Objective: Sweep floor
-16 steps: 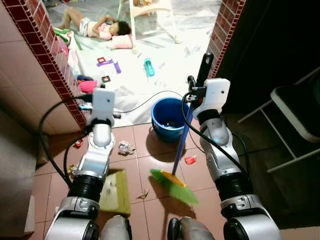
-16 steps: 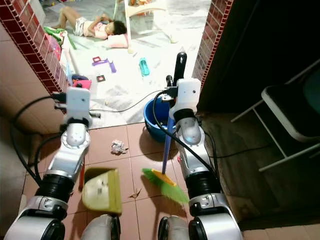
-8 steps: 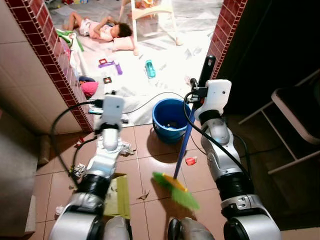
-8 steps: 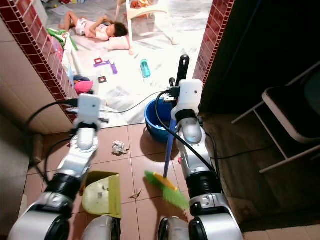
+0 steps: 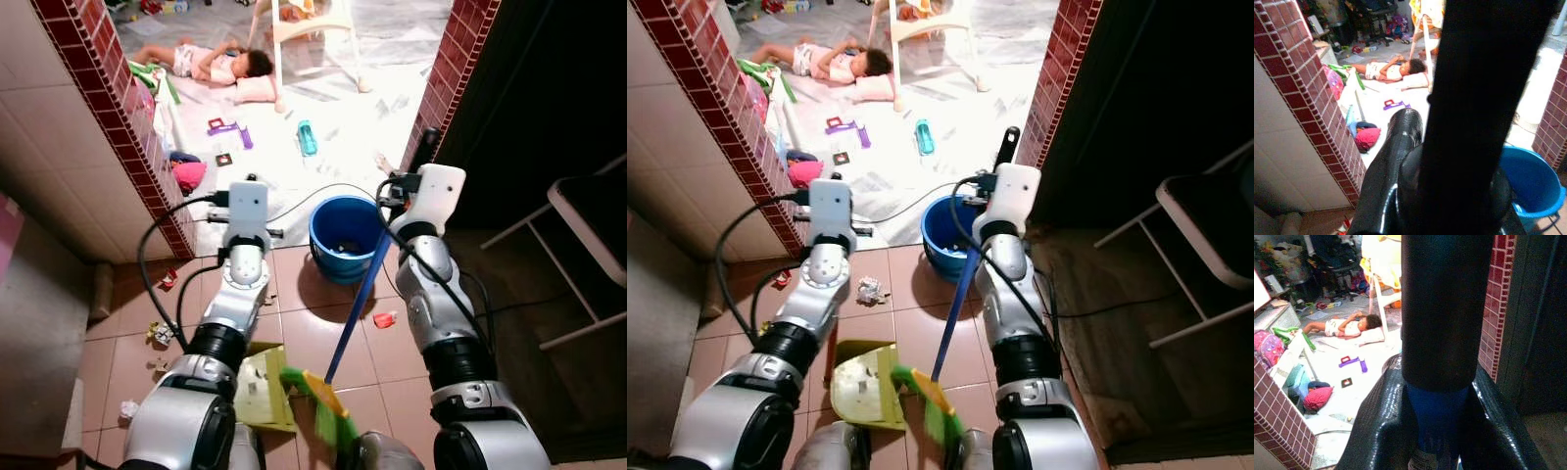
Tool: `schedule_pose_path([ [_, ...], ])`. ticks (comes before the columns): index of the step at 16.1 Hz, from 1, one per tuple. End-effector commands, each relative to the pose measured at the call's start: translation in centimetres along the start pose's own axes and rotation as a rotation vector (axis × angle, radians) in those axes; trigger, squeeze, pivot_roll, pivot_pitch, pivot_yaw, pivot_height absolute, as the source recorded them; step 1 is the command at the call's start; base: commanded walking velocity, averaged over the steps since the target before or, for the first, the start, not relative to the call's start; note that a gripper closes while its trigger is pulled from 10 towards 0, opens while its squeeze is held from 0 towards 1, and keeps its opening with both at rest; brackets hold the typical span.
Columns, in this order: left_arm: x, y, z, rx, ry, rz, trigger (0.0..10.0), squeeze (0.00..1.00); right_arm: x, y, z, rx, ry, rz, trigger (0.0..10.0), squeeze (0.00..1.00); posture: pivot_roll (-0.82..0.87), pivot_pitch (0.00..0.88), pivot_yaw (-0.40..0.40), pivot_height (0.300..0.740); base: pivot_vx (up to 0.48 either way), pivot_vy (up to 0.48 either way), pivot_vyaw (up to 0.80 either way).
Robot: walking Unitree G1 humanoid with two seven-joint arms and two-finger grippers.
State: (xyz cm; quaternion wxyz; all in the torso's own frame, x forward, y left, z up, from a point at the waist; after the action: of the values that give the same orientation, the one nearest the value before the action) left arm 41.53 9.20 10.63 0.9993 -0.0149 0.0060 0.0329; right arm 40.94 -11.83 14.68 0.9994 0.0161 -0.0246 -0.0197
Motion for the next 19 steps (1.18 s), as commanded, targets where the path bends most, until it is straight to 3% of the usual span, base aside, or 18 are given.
schedule_pose_path([
  [1, -1.0, -1.7, -3.0, -0.102, 0.133, -0.029, 10.0, 0.0, 0.3, 0.5, 0.5, 0.041, 0.005, -0.002, 10.0, 0.0, -0.13, 0.094, 0.004, 0.74, 0.0, 0.0, 0.0],
  [6, -1.6, -3.1, -4.1, -0.183, 0.187, -0.065, 10.0, 0.0, 1.2, 0.9, 2.1, 0.181, 0.008, 0.003, 10.0, 0.0, -0.13, 0.094, 0.003, 0.74, 0.0, 0.0, 0.0],
  [8, -1.5, -3.7, -3.8, -0.281, 0.193, -0.081, 10.0, 0.0, 1.5, 1.3, 4.0, 0.205, -0.056, 0.044, 10.0, 0.0, -0.13, 0.094, 0.003, 0.74, 0.0, 0.0, 0.0],
  [10, -1.3, -4.7, -3.1, -0.372, 0.189, -0.13, 10.0, 0.0, 1.6, 1.6, 6.5, 0.095, -0.166, 0.108, 10.0, 0.0, -0.15, 0.09, 0.007, 0.74, 0.0, 0.0, 0.0],
  [12, -1.3, -5.5, -2.6, -0.407, 0.182, -0.185, 10.0, 0.0, 1.7, 1.3, 7.2, 0.007, -0.202, 0.113, 10.0, 0.0, -0.15, 0.086, 0.006, 0.74, 0.0, 0.0, 0.0],
  [15, -1.0, -5.7, -2.0, -0.52, 0.18, -0.199, 10.0, 0.0, 1.8, 0.4, 7.0, -0.035, -0.203, 0.105, 10.0, 0.0, -0.15, 0.084, 0.004, 0.74, 0.0, 0.0, 0.0],
  [19, -0.8, -5.7, -1.8, -0.569, 0.185, -0.231, 10.0, 0.0, 1.7, 0.5, 7.4, -0.095, -0.238, 0.127, 10.0, 0.0, -0.15, 0.08, 0.004, 0.74, 0.0, 0.0, 0.0],
])
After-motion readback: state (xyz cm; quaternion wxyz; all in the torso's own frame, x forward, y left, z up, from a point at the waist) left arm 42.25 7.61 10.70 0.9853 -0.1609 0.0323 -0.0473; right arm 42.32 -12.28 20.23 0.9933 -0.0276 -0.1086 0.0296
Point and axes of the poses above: a point about 5 cm out from each wrist's last joint towards the gripper, its own x axis pointing out of the wrist towards the gripper, its own z axis along the axis of the wrist's last joint, y = z × x, the point moved 6 cm from there along x, pointing out of the wrist towards the gripper, and after that the axes turned 8 degrees about -x, right-handed, at the moved point
